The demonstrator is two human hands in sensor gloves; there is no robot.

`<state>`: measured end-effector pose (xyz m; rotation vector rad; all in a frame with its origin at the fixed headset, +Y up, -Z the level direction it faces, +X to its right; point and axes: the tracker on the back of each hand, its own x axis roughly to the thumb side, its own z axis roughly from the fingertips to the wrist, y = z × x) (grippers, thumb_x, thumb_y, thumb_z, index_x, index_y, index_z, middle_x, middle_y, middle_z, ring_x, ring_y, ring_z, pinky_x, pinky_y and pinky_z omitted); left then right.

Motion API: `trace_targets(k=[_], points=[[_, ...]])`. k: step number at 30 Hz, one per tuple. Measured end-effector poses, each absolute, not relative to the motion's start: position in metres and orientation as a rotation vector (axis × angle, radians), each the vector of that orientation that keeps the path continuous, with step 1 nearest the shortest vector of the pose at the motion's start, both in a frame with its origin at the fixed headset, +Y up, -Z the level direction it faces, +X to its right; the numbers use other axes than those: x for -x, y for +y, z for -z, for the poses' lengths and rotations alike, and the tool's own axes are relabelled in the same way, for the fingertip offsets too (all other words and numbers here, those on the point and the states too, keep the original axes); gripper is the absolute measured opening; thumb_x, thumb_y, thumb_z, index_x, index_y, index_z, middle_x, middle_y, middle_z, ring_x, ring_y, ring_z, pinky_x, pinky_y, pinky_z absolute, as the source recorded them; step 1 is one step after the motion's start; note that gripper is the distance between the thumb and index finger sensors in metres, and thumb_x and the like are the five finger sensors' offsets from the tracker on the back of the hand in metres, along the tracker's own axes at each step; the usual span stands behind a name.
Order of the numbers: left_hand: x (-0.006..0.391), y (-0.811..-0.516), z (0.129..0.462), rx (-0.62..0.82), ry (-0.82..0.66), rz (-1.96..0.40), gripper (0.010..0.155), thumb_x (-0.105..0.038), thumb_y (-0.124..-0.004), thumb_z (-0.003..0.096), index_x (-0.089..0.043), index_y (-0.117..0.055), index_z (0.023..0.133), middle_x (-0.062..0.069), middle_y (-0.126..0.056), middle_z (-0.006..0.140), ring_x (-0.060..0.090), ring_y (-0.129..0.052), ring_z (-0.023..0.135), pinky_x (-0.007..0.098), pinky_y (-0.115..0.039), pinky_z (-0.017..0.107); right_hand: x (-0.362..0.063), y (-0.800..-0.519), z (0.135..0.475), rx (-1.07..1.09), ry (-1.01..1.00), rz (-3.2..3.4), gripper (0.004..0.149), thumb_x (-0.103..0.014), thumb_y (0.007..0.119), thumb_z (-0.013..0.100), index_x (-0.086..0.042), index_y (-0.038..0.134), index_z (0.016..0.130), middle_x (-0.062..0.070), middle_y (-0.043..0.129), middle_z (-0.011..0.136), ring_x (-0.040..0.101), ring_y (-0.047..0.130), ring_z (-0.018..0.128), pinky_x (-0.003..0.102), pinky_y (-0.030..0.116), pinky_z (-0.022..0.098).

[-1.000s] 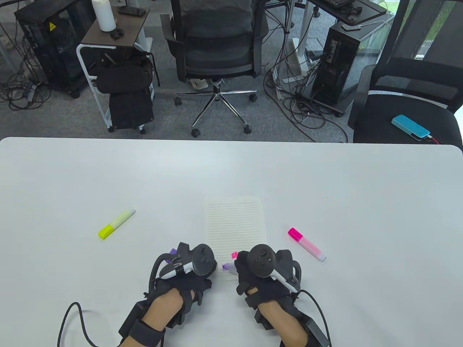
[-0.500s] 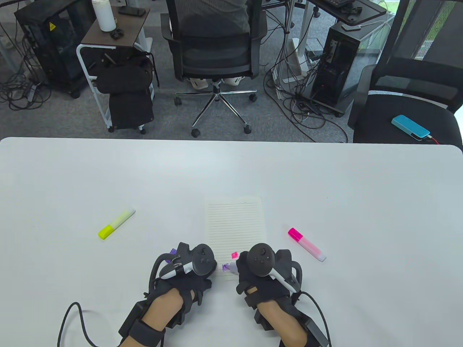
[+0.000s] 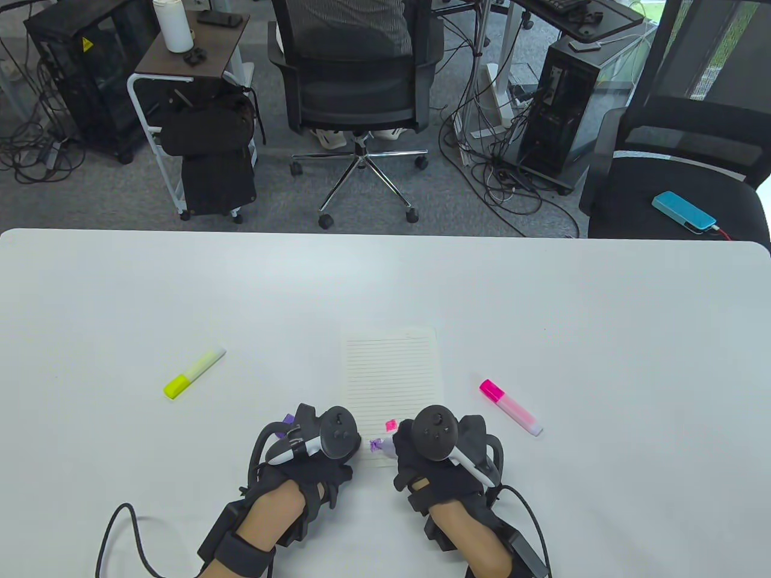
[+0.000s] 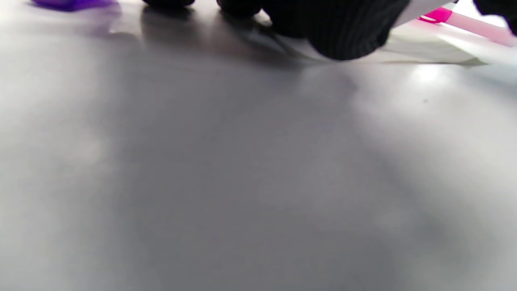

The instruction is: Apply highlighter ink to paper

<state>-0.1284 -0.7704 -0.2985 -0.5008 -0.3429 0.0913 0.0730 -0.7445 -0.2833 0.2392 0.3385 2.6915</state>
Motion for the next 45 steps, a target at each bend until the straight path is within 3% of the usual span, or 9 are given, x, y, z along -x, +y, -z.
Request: trace_targets(k=[5,20,45], points=[[0.129,-0.770,0.298,0.501,-0.343,-0.092,0.064,-0.045,-0.075,0.0435,-0.032,-0.056,0.103,-0.003,-0.040,0.115,0.045,-0.045,0.104,0.066,-0.039,0.073,-0.077,-0.738,0.283,-0.161,0.317,-2.770,0.039,-0.036,0.073,0.063,-0.012,0.077,0.094,0.013,0.095,0.063,0.027,0.094,0.032,0.054,0.078,0.050],[0.129,-0.770,0.299,0.501,-0.343,-0.091,0.064,-0.045,-0.075,0.0435,-0.032,-0.056,0.103,-0.003,-0.040,0.115,0.045,-0.045,0.104,0.066,-0.039,0.073,-0.064,-0.739,0.278,-0.298,0.268,-2.778,0.039,-0.036,0.073,0.064,-0.013,0.077,0.095,0.013,0.095,0.064,0.027,0.094,0.033,0.055,0.078,0.051],[0.128,-0.770,0.298,0.502,-0.342,-0.091,0.064,-0.045,-0.075,0.0434,-0.032,-0.056,0.103,-0.003,-0.040,0.115,0.045,-0.045,0.104,0.066,-0.039,0.073,-0.063,-0.733,0.280,-0.227,0.241,-2.835,0.038,-0.036,0.075,0.063,-0.012,0.079,0.093,0.011,0.096,0.059,0.025,0.094,0.029,0.053,0.079,0.050]])
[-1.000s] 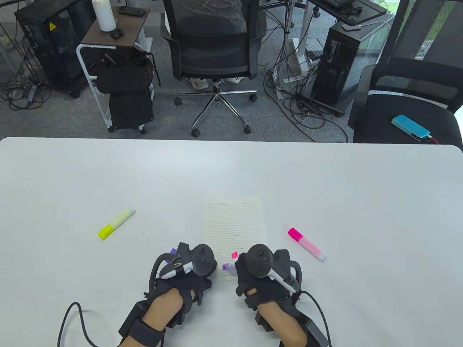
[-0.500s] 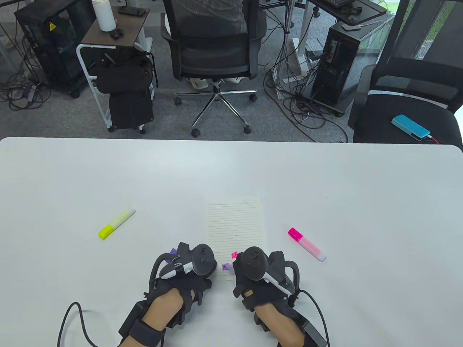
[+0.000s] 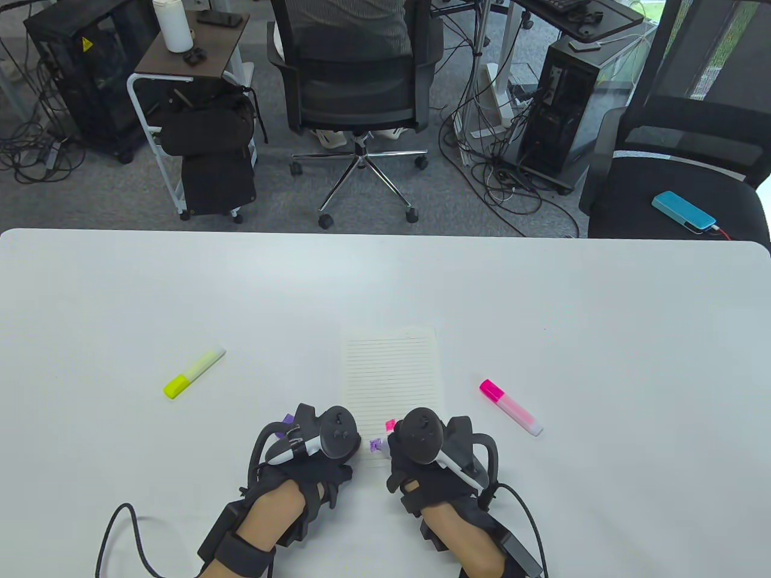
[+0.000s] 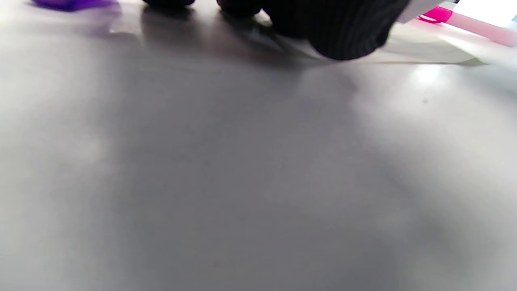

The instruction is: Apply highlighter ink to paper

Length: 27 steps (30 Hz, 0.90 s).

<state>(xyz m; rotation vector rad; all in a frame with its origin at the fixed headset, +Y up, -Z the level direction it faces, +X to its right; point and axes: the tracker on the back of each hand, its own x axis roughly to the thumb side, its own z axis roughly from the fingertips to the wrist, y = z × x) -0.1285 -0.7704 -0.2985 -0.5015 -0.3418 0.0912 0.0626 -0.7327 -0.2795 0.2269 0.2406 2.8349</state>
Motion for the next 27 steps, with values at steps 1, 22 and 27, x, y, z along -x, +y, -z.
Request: trace_targets(k=[1,22,27], points=[[0.1285,-0.7704,0.2985,0.502,-0.341,-0.092,0.064,-0.045,-0.075,0.0434,-0.032,-0.056,0.103,-0.003,-0.040,0.115,0.045,-0.045,0.104,0.066,-0.039,0.073,-0.0619,-0.7326,0.2786,-0.245,0.225,-2.832,0.038,-0.036,0.075,0.063,-0.012,0.079,0.093,0.011,0.096,0.059,0.025,0.094,0.029,0.053,0.079,0.050],[0.1284,-0.7704,0.2985,0.501,-0.342,-0.091,0.064,-0.045,-0.075,0.0435,-0.032,-0.056,0.103,-0.003,-0.040,0.115,0.045,-0.045,0.104,0.066,-0.039,0.073,-0.0607,-0.7365,0.2787,-0.257,0.225,-2.811,0.039,-0.036,0.074,0.063,-0.013,0.078,0.094,0.012,0.095,0.062,0.026,0.094,0.032,0.054,0.078,0.051],[0.1283,-0.7704,0.2986,0.502,-0.342,-0.090,0.064,-0.045,-0.075,0.0435,-0.032,-0.056,0.103,-0.003,-0.040,0.115,0.045,-0.045,0.104,0.066,-0.039,0.073,-0.0632,-0.7323,0.2783,-0.210,0.229,-2.853,0.038,-0.036,0.074,0.063,-0.012,0.078,0.093,0.012,0.096,0.061,0.026,0.094,0.031,0.054,0.078,0.051]])
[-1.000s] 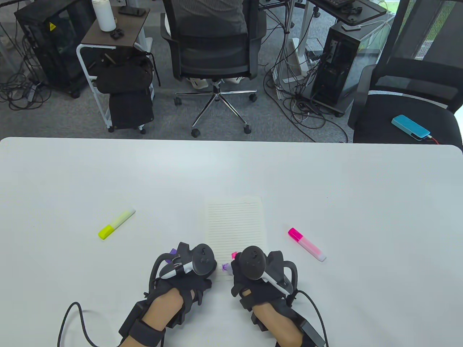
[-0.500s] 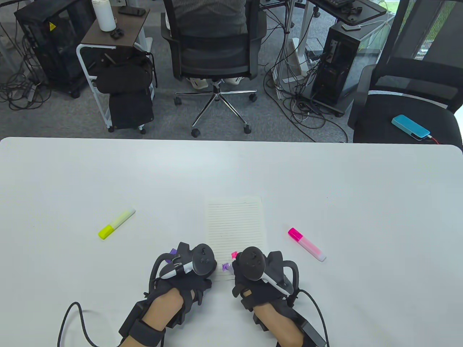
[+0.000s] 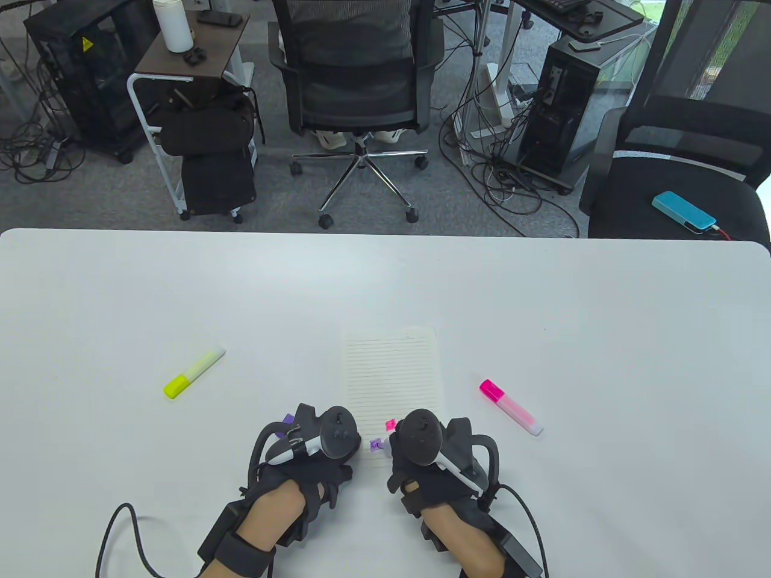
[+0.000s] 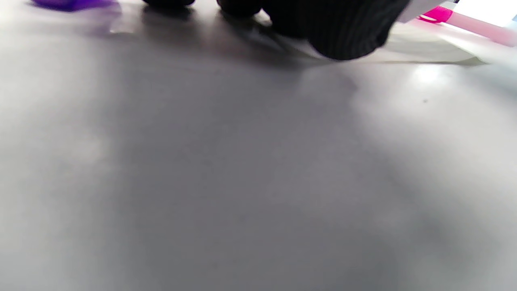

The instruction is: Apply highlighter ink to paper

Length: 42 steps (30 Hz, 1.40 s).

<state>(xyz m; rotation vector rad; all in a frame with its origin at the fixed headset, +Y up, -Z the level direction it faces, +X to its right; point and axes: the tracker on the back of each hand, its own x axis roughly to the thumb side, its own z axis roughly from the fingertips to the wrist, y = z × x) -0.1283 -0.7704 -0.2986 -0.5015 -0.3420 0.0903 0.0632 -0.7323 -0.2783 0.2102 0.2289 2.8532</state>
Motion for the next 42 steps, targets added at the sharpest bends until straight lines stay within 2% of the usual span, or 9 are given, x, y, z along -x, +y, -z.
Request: trace_targets(k=[4,9,13,18,24,29,34,39,42], points=[[0.1284,-0.7705,0.2986,0.501,-0.342,-0.091,0.064,-0.045,-0.075,0.0434,-0.032,-0.056,0.103,-0.003,-0.040,0.115,0.045,-0.045,0.104,0.066,-0.039,0.073,-0.0624,-0.7365,0.2785,-0.260,0.244,-2.792,0.039,-0.036,0.074,0.063,-0.012,0.078,0.094,0.012,0.095,0.062,0.026,0.094,0.032,0.054,0.078,0.051],[0.1285,-0.7706,0.2986,0.501,-0.342,-0.091,0.064,-0.045,-0.075,0.0434,-0.032,-0.056,0.103,-0.003,-0.040,0.115,0.045,-0.045,0.104,0.066,-0.039,0.073,-0.0637,-0.7320,0.2776,-0.201,0.252,-2.845,0.038,-0.036,0.074,0.063,-0.012,0.079,0.093,0.012,0.096,0.061,0.026,0.094,0.030,0.054,0.078,0.051],[0.1284,-0.7706,0.2987,0.501,-0.343,-0.090,0.064,-0.045,-0.075,0.0435,-0.032,-0.056,0.103,-0.003,-0.040,0.115,0.045,-0.045,0.104,0.066,-0.039,0.073,-0.0621,-0.7359,0.2775,-0.289,0.273,-2.789,0.039,-0.036,0.074,0.063,-0.013,0.078,0.094,0.012,0.096,0.062,0.026,0.094,0.032,0.054,0.078,0.051],[0.1285,-0.7707,0.2986,0.502,-0.343,-0.091,0.064,-0.045,-0.075,0.0435,-0.032,-0.056,0.103,-0.003,-0.040,0.115,0.045,-0.045,0.104,0.066,-0.039,0.073,-0.0651,-0.7288,0.2762,-0.185,0.239,-2.881,0.038,-0.035,0.075,0.063,-0.012,0.079,0.093,0.012,0.096,0.060,0.026,0.094,0.030,0.054,0.078,0.051],[0.1285,-0.7708,0.2988,0.502,-0.343,-0.090,0.064,-0.045,-0.075,0.0434,-0.032,-0.056,0.103,-0.003,-0.040,0.115,0.045,-0.045,0.104,0.066,-0.039,0.073,-0.0629,-0.7359,0.2770,-0.283,0.274,-2.785,0.039,-0.036,0.074,0.063,-0.013,0.078,0.094,0.012,0.095,0.063,0.027,0.094,0.032,0.054,0.078,0.052],[0.1285,-0.7708,0.2987,0.501,-0.344,-0.090,0.064,-0.045,-0.075,0.0435,-0.032,-0.056,0.103,-0.003,-0.040,0.115,0.045,-0.045,0.104,0.066,-0.039,0.073,-0.0630,-0.7306,0.2757,-0.213,0.261,-2.855,0.038,-0.036,0.074,0.063,-0.012,0.079,0.093,0.012,0.096,0.061,0.027,0.094,0.031,0.054,0.078,0.051],[0.1286,-0.7709,0.2988,0.502,-0.344,-0.090,0.064,-0.045,-0.075,0.0435,-0.032,-0.056,0.103,-0.003,-0.040,0.115,0.045,-0.045,0.104,0.066,-0.039,0.073,-0.0610,-0.7353,0.2762,-0.270,0.257,-2.814,0.039,-0.036,0.074,0.063,-0.013,0.078,0.094,0.012,0.095,0.062,0.027,0.094,0.032,0.054,0.078,0.052],[0.1285,-0.7709,0.2987,0.502,-0.343,-0.091,0.064,-0.045,-0.075,0.0435,-0.032,-0.056,0.103,-0.003,-0.040,0.115,0.045,-0.045,0.104,0.066,-0.039,0.073,-0.0639,-0.7314,0.2767,-0.192,0.258,-2.857,0.038,-0.036,0.074,0.063,-0.012,0.078,0.093,0.012,0.096,0.061,0.027,0.094,0.031,0.054,0.078,0.051],[0.1285,-0.7709,0.2988,0.502,-0.343,-0.089,0.064,-0.045,-0.075,0.0434,-0.032,-0.056,0.103,-0.003,-0.040,0.115,0.045,-0.045,0.104,0.066,-0.039,0.073,-0.0644,-0.7328,0.2769,-0.216,0.246,-2.837,0.038,-0.036,0.074,0.063,-0.012,0.078,0.093,0.012,0.096,0.062,0.027,0.094,0.032,0.054,0.078,0.051]])
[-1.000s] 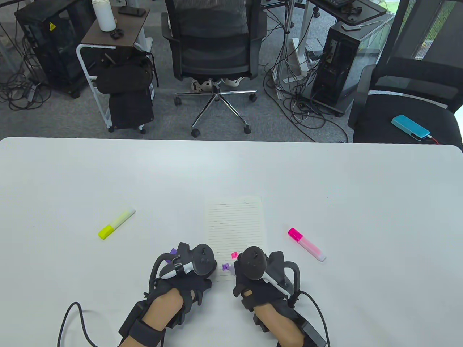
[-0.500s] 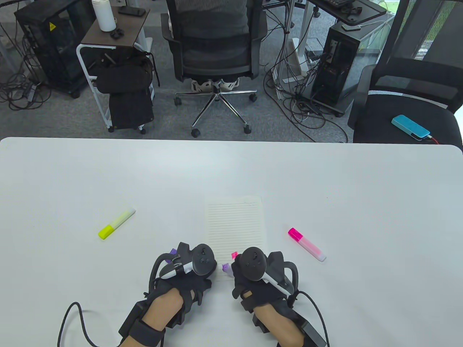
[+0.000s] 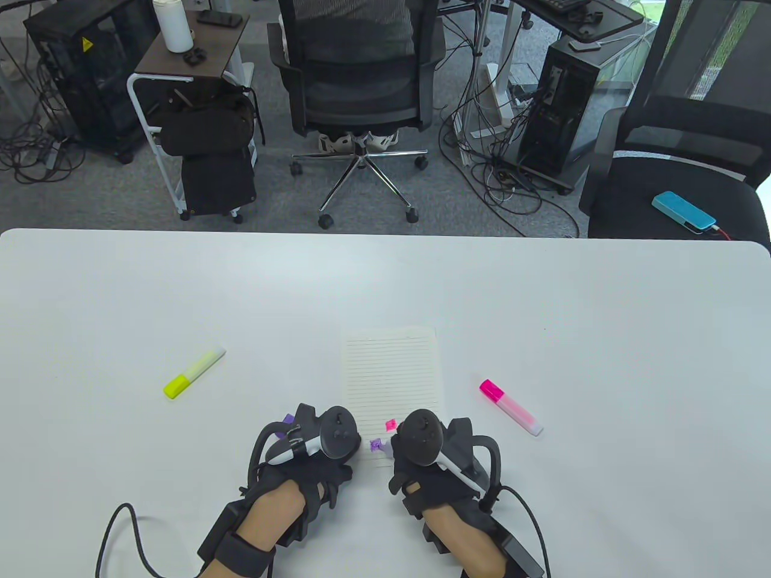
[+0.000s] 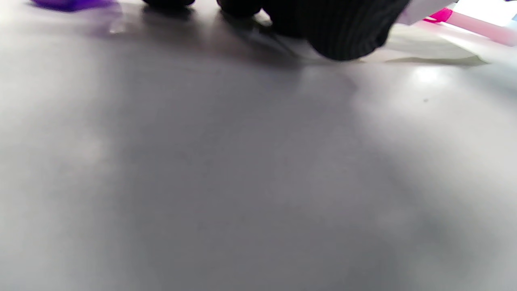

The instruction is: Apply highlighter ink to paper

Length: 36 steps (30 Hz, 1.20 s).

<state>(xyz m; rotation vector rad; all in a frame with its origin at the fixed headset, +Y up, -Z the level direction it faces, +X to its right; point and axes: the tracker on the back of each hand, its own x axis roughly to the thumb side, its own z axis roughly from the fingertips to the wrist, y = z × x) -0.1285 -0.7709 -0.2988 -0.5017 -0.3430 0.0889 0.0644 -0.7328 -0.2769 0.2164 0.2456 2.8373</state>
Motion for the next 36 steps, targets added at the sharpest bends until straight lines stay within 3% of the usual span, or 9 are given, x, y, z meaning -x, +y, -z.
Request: trace_targets(k=[9,14,20,36], points=[[0.1285,-0.7710,0.2988,0.502,-0.342,-0.091,0.064,-0.045,-0.075,0.0435,-0.032,-0.056,0.103,-0.003,-0.040,0.115,0.045,-0.045,0.104,0.066,-0.039,0.073,-0.0628,-0.7366,0.2793,-0.254,0.307,-2.797,0.038,-0.036,0.074,0.063,-0.012,0.078,0.093,0.012,0.096,0.062,0.027,0.094,0.031,0.054,0.078,0.051],[0.1285,-0.7710,0.2988,0.502,-0.342,-0.091,0.064,-0.045,-0.075,0.0434,-0.032,-0.056,0.103,-0.003,-0.040,0.115,0.045,-0.045,0.104,0.066,-0.039,0.073,-0.0622,-0.7399,0.2807,-0.257,0.242,-2.786,0.038,-0.036,0.074,0.063,-0.013,0.077,0.094,0.012,0.095,0.063,0.027,0.094,0.033,0.054,0.077,0.052],[0.1285,-0.7710,0.2988,0.502,-0.342,-0.091,0.064,-0.045,-0.075,0.0435,-0.032,-0.056,0.103,-0.003,-0.040,0.115,0.045,-0.045,0.104,0.066,-0.039,0.073,-0.0626,-0.7361,0.2789,-0.258,0.330,-2.789,0.038,-0.036,0.074,0.063,-0.012,0.078,0.093,0.012,0.096,0.061,0.027,0.094,0.031,0.054,0.078,0.051],[0.1284,-0.7711,0.2989,0.502,-0.342,-0.089,0.064,-0.045,-0.075,0.0434,-0.032,-0.056,0.103,-0.003,-0.040,0.115,0.045,-0.045,0.104,0.066,-0.039,0.073,-0.0641,-0.7408,0.2831,-0.240,0.243,-2.794,0.038,-0.036,0.073,0.063,-0.013,0.077,0.094,0.012,0.095,0.063,0.026,0.094,0.032,0.054,0.078,0.051]])
